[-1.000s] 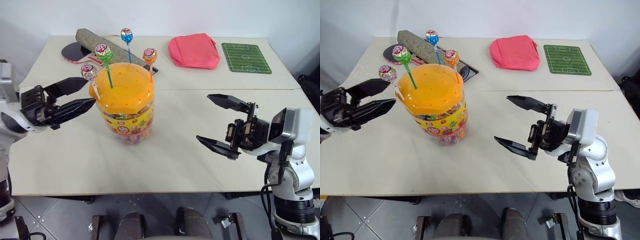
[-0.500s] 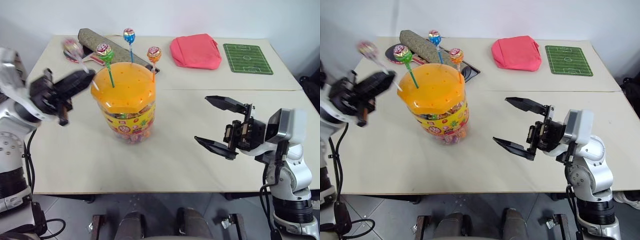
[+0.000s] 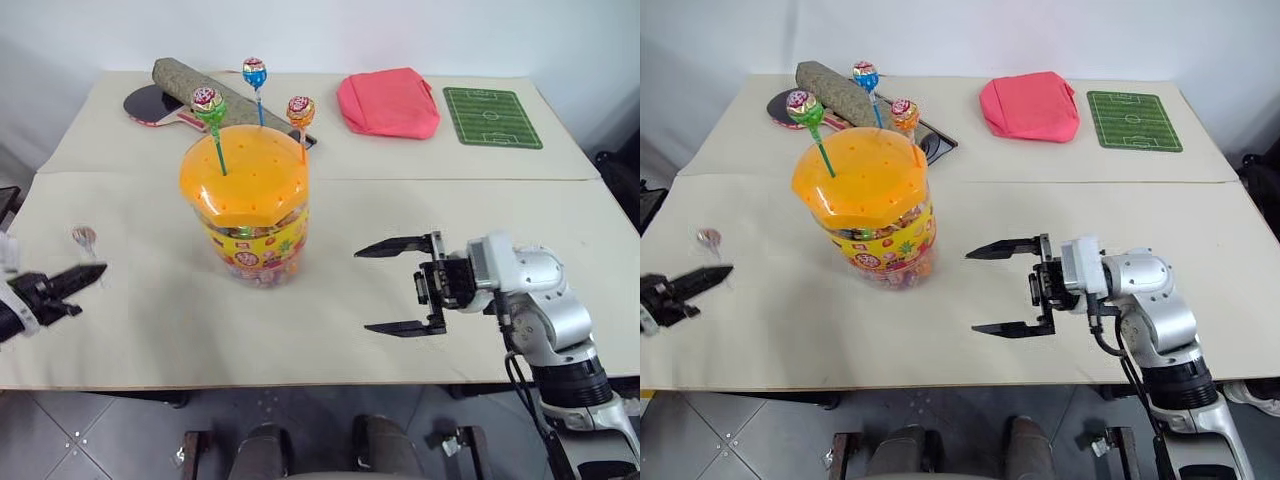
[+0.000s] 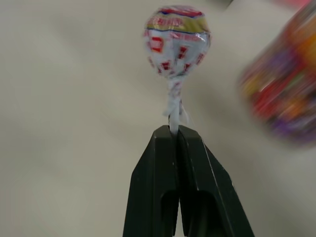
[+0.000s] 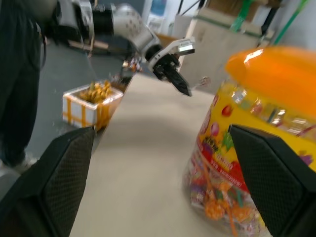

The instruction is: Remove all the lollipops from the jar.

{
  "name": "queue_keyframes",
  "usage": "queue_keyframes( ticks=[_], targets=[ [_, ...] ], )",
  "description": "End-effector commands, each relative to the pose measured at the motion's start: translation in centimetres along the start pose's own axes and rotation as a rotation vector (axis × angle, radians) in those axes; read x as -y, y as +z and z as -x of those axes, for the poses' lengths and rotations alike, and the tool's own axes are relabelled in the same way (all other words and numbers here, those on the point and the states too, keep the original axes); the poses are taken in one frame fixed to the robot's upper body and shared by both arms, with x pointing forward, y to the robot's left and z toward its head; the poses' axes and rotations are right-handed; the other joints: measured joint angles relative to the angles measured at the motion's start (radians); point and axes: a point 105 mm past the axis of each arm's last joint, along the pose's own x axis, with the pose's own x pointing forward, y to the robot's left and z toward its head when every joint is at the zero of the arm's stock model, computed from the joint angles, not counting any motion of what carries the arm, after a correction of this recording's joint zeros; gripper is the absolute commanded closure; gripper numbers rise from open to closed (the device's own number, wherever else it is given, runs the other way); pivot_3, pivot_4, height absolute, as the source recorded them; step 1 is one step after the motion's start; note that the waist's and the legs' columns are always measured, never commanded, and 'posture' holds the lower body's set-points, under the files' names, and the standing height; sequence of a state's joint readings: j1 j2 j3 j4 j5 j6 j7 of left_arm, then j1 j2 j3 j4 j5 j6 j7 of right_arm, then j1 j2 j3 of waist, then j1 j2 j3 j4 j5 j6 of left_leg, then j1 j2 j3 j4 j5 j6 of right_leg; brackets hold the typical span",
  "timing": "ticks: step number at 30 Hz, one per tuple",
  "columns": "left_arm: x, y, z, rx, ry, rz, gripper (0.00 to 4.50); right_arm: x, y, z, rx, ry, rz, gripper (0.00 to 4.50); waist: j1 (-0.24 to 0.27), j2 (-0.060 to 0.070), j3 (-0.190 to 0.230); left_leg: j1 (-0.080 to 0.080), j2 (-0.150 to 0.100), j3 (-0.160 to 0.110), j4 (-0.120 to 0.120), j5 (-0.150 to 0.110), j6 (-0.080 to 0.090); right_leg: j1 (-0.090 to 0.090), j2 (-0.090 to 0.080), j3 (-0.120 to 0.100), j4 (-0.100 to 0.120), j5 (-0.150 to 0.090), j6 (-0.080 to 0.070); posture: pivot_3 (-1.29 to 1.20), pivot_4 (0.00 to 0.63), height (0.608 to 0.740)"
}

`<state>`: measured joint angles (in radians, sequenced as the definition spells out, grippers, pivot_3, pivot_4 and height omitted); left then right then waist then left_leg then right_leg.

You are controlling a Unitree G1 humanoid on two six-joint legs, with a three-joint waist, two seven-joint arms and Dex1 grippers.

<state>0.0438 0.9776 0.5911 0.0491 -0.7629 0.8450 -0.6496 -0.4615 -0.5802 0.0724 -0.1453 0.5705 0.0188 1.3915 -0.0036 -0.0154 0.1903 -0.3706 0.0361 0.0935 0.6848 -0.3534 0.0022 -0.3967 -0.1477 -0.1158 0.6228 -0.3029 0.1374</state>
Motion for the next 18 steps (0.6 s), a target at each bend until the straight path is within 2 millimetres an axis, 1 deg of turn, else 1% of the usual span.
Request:
queue_keyframes(
  ticks=[1, 3, 5, 7, 9, 12, 13, 15, 16, 18],
  targets=[
    [0.3, -1.0, -0.2, -0.054, 0.041, -0.030, 4.47, 0.3, 0.4, 0.3, -0.006, -0.008, 0.034, 0.00, 0.003, 0.000, 0.000, 0.000, 0.000, 0.000, 0.000, 0.000, 0.000, 0.000, 0.000, 0.000, 0.000, 0.000, 0.000, 0.00, 0.150, 0.740],
    [-0.1, -1.7, -0.1, -0.085, 0.067, -0.025, 4.47, 0.3, 0.7, 0.2, 0.006, -0.014, 0.038, 0.00, 0.001, 0.000, 0.000, 0.000, 0.001, 0.000, 0.000, 0.000, 0.000, 0.000, 0.000, -0.001, 0.000, 0.000, 0.000, 0.00, 0.150, 0.740],
    [-0.5, -2.1, 0.2, -0.110, 0.097, -0.024, 4.00, 0.3, 1.1, 0.3, 0.021, -0.021, 0.038, 0.00, 0.000, 0.000, 0.000, 0.001, 0.001, 0.000, 0.000, 0.000, -0.001, 0.000, 0.000, 0.000, 0.000, 0.000, 0.000, 0.00, 0.150, 0.740],
    [-0.6, -2.1, 0.4, -0.119, 0.100, -0.042, 3.52, 0.4, 1.5, 0.6, 0.039, -0.035, 0.042, 0.00, -0.002, 0.000, 0.000, 0.001, 0.001, 0.001, 0.000, 0.000, -0.001, -0.001, 0.000, 0.000, 0.000, 0.000, 0.000, 0.00, 0.150, 0.740],
    [-0.5, -1.5, 0.8, -0.099, 0.078, -0.088, 2.95, 0.7, 2.5, 1.2, 0.092, -0.068, 0.053, 0.00, -0.002, 0.000, 0.000, 0.001, 0.001, 0.001, -0.001, 0.000, -0.001, -0.001, 0.000, 0.000, 0.000, 0.000, 0.000, 0.00, 0.150, 0.740],
    [0.3, 1.0, 1.2, -0.003, -0.005, -0.203, 2.06, 1.4, 4.1, 2.0, 0.164, -0.153, 0.043, 0.00, -0.001, 0.000, 0.000, 0.001, 0.001, 0.002, -0.001, 0.000, -0.001, -0.001, 0.001, 0.000, 0.000, 0.000, 0.000, 0.00, 0.150, 0.740],
    [0.5, 2.1, 1.5, 0.034, -0.035, -0.240, 1.77, 1.5, 4.5, 2.2, 0.168, -0.176, 0.047, 0.00, -0.001, 0.000, 0.000, 0.001, 0.001, 0.002, -0.001, 0.000, -0.001, -0.001, 0.001, 0.000, 0.000, 0.000, 0.000, 0.00, 0.150, 0.740],
    [1.1, 4.2, 2.2, 0.117, -0.093, -0.373, 1.08, 1.5, 4.8, 2.7, 0.156, -0.204, 0.046, 0.00, 0.001, 0.000, 0.000, 0.000, 0.001, 0.004, -0.001, 0.000, -0.001, -0.001, 0.001, -0.001, 0.000, 0.000, -0.001, 0.00, 0.150, 0.740],
    [2.1, 5.6, 2.6, 0.182, -0.165, -0.456, 0.92, 1.4, 5.1, 3.0, 0.152, -0.225, 0.046, 0.00, 0.003, 0.000, 0.000, 0.000, 0.001, 0.005, -0.001, 0.000, -0.001, -0.001, 0.001, -0.001, 0.000, 0.000, -0.001, 0.00, 0.150, 0.740],
    [4.1, 7.1, 3.4, 0.262, -0.307, -0.529, 0.92, 1.3, 5.5, 3.4, 0.155, -0.262, 0.041, 0.00, 0.007, 0.000, 0.000, -0.001, 0.001, 0.006, -0.001, 0.000, -0.001, -0.001, 0.000, -0.002, 0.000, 0.000, -0.001, 0.00, 0.150, 0.740]
  ],
)
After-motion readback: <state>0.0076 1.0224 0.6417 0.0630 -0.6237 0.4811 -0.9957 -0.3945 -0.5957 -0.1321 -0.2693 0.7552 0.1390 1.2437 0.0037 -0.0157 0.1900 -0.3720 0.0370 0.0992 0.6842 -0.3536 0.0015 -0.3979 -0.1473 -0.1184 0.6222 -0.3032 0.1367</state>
